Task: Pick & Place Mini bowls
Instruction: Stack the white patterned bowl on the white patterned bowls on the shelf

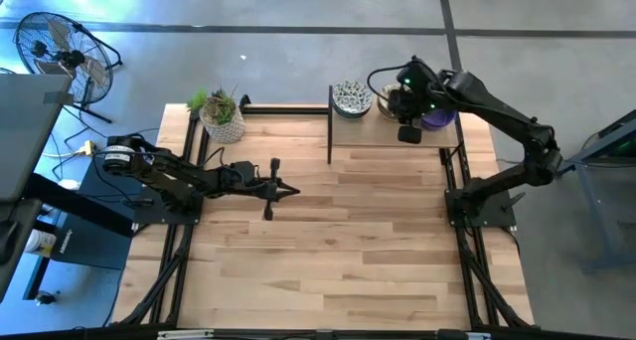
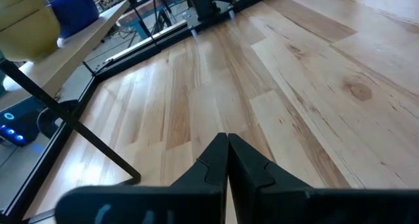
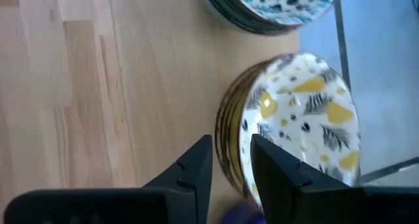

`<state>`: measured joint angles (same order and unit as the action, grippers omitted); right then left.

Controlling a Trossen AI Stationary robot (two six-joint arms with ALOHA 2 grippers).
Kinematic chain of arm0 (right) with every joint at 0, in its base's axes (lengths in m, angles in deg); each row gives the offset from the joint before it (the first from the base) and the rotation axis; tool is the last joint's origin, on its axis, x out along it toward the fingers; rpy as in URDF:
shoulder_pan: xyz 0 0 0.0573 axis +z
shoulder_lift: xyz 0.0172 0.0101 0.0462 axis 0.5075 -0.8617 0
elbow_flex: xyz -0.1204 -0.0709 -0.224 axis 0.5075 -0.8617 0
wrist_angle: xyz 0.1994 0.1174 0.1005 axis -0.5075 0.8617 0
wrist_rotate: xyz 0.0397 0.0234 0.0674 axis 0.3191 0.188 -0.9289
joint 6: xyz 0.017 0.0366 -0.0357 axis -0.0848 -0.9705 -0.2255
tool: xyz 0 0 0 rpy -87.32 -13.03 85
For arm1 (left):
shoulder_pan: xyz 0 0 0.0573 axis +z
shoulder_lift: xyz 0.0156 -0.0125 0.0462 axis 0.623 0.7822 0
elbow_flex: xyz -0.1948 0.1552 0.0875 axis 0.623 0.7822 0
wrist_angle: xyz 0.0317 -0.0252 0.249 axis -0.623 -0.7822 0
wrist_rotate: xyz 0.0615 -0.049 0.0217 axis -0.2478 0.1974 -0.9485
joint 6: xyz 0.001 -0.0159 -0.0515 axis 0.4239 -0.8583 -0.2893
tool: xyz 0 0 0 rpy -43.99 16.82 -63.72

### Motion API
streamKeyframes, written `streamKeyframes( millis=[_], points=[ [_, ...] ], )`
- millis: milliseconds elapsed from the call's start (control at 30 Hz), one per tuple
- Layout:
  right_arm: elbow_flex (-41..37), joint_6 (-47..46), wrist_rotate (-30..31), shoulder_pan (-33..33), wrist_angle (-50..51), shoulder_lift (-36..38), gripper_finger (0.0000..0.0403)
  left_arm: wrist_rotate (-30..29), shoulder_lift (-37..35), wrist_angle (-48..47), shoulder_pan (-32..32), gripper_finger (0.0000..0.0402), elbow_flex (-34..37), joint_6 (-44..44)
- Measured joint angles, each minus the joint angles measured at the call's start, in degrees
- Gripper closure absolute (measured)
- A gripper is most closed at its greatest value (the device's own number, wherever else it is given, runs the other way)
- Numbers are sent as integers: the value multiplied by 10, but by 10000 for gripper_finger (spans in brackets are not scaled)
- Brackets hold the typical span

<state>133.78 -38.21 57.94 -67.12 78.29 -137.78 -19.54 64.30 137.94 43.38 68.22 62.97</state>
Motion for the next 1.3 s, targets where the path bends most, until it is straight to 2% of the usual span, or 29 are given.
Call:
streamKeyframes(
  millis=[167,400,633,1100,1300],
  points=[
    [0,-21,16,-11,20,20,326,0,0,0,0,402,0,0],
    [0,-28,1,-39,32,17,397,0,0,0,0,402,0,0],
    [0,-30,-45,-64,25,17,391,0,0,0,0,402,0,0],
    [-1,-31,-59,-92,24,17,401,0,0,0,0,402,0,0],
    [-59,-23,-43,-95,-2,17,401,0,0,0,0,402,0,-1]
  ],
)
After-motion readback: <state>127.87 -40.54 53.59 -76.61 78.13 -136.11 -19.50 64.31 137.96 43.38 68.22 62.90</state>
